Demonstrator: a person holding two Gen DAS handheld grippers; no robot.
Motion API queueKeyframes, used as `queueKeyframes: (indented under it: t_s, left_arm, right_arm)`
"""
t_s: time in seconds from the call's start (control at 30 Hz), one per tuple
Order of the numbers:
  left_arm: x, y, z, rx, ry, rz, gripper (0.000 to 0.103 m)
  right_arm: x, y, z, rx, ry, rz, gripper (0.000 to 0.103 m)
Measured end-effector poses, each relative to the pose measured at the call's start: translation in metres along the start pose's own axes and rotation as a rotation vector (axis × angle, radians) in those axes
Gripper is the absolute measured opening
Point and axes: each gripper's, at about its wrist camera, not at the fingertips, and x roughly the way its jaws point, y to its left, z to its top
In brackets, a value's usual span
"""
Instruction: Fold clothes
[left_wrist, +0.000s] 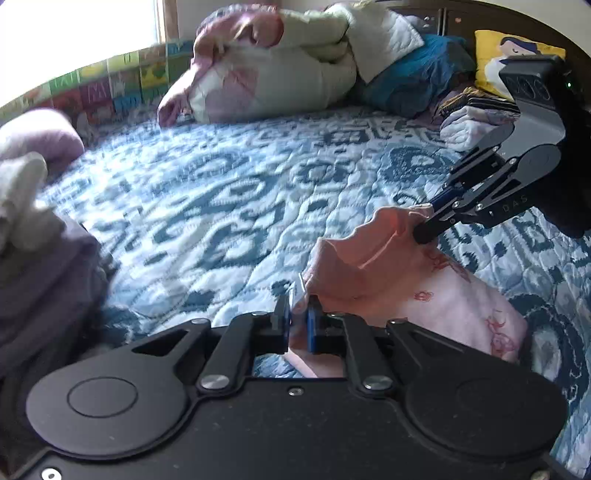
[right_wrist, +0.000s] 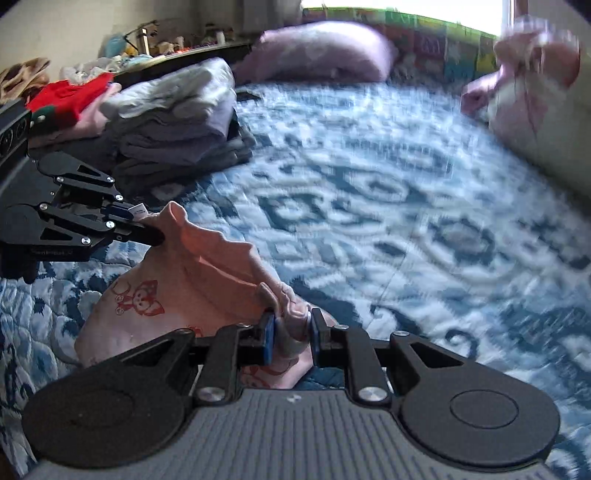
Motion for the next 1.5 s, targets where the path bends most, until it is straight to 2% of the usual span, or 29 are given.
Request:
queueKeyframes:
  t_s: [0.13,0.27,0.33,0.4,0.5,0.53,0.57,0.6,0.7,0.73,0.77,0.87,0.93,1.0,1.17,1.23,1.33,1.5]
  left_arm:
    - [0.014,0.015,-0.001,-0.091,0.007,-0.018,0.007]
    - [0.021,0.024,-0.003,-0.169,-0.017,0.046,0.008]
    - [0.011,0.023,-0.005,-0.187,-0.050,0.117,0.008]
    - [-0.002,0.015,-0.006,-0.192,-0.087,0.142,0.008]
    - [-0.012,-0.004,-0.006,-0.160,-0.119,0.067,0.009]
    - [-0.010,-0.010,-0.005,-0.142,-0.119,0.049,0.018]
    - [-0.005,-0.016,-0.004,-0.119,-0.114,0.040,0.036]
    - [0.006,-0.017,-0.004,-0.127,-0.090,0.040,0.043]
    - [0.049,-0.006,-0.006,-0.231,0.048,0.049,0.045]
    - [0.054,-0.005,-0.007,-0.250,0.074,0.049,0.045]
    - [0.050,-0.007,-0.005,-0.241,0.066,0.052,0.045]
    - [0.023,-0.018,-0.003,-0.215,-0.006,0.083,0.045]
    - [0.001,-0.020,-0.011,-0.264,-0.043,0.124,0.045]
    - [-0.018,-0.019,-0.024,-0.343,-0.066,0.134,0.046]
    - [-0.046,-0.023,-0.065,-0.597,-0.073,0.079,0.049]
    - [-0.050,-0.023,-0.083,-0.700,-0.089,0.048,0.049]
    - [-0.048,-0.023,-0.098,-0.806,-0.106,0.012,0.049]
    - [-0.024,-0.012,-0.089,-0.845,-0.119,-0.078,0.048]
  right_arm:
    - [0.017,-0.016,-0.002,0.071,0.023,0.025,0.022]
    - [0.028,-0.025,-0.006,0.133,0.017,0.004,0.026]
    - [0.024,-0.027,-0.010,0.168,-0.018,-0.043,0.039]
    - [0.012,-0.027,-0.015,0.195,-0.079,-0.094,0.042]
    - [-0.007,-0.018,-0.023,0.158,-0.174,-0.138,0.041]
    - [-0.011,-0.011,-0.026,0.127,-0.191,-0.118,0.041]
    - [-0.011,-0.003,-0.029,0.091,-0.195,-0.098,0.040]
    - [-0.008,0.003,-0.032,0.064,-0.191,-0.087,0.039]
    - [0.022,0.008,-0.032,0.064,-0.121,-0.109,0.040]
    - [0.034,0.002,-0.033,0.111,-0.087,-0.096,0.043]
    - [0.041,-0.003,-0.034,0.154,-0.069,-0.087,0.043]
    - [0.023,-0.006,-0.035,0.215,-0.119,-0.083,0.041]
    - [0.007,-0.008,-0.037,0.262,-0.156,-0.077,0.042]
    - [-0.007,-0.014,-0.050,0.364,-0.178,-0.051,0.043]
    - [-0.020,-0.012,-0.100,0.639,-0.193,0.067,0.048]
    - [-0.020,-0.007,-0.119,0.724,-0.204,0.108,0.062]
    - [-0.018,0.005,-0.135,0.777,-0.257,0.135,0.062]
    - [-0.003,0.009,-0.125,0.774,-0.276,0.123,0.061]
